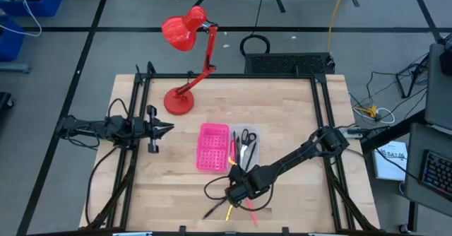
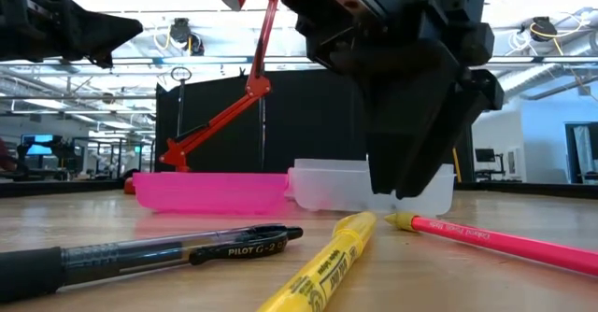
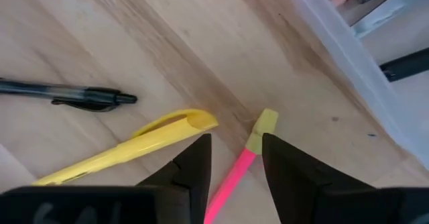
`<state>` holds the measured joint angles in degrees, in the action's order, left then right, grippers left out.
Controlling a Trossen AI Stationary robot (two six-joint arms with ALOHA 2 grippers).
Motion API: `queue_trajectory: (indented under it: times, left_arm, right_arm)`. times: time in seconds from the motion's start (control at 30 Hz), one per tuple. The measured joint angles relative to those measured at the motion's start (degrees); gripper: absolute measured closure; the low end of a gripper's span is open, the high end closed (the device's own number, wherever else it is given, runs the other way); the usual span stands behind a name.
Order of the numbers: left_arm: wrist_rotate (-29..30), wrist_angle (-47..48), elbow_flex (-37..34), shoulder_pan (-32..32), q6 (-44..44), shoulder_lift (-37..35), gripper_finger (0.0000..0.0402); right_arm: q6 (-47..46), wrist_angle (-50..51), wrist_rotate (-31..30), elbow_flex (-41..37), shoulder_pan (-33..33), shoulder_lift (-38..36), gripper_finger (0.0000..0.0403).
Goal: Pick & place school supplies into a supply box
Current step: Put the pink supply in the pink box
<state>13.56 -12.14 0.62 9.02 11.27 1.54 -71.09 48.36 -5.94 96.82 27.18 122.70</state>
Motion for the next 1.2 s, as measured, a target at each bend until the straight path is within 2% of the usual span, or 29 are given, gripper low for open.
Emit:
queue_trajectory:
  times: [0.27,0.77,0.9,1.07,1.2]
  left_arm:
    - [-0.03,0.08,0.00,0.00,-2.83,-0.01,0.0360]
    - [-0.02,-0.05,0.00,0.00,-2.11,0.00,0.0360]
    - [-0.02,-0.07,0.00,0.00,-1.19,-0.01,0.0360]
    - [0.01,-0.34,0.00,0.00,-0.93,0.00,0.0360]
    - [0.01,-0.60,0.00,0.00,-0.63,0.00,0.0360]
  right_arm:
    - [-0.26,-0.27,0.16,-1.93,-0.20,0.04,0.0279]
    - [-2.14,-9.49,1.49,-13.66,-0.37,-0.44,0.0284]
    - [-5.26,-10.28,3.75,-15.73,-0.52,-0.44,0.0314]
    - [-6.27,-10.67,5.10,-16.37,-0.31,-0.44,0.0384]
    - [-6.87,-11.50,5.17,-16.45,-0.11,-0.76,0.0382]
